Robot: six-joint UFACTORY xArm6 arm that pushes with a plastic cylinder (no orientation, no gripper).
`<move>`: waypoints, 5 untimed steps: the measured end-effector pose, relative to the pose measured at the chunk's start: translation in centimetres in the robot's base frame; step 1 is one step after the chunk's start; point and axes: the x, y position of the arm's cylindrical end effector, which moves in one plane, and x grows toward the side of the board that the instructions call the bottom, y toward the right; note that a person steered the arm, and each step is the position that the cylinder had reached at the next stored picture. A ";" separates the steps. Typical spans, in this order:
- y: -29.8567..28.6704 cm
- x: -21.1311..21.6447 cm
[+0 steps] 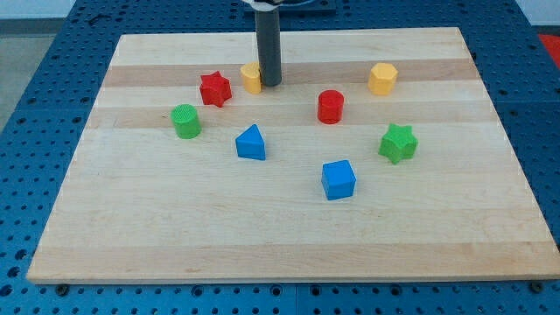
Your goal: Push yellow heart towards top of red star
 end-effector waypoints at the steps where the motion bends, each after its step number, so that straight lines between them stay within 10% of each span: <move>1: -0.6 0.9; 5: -8.2 -4.5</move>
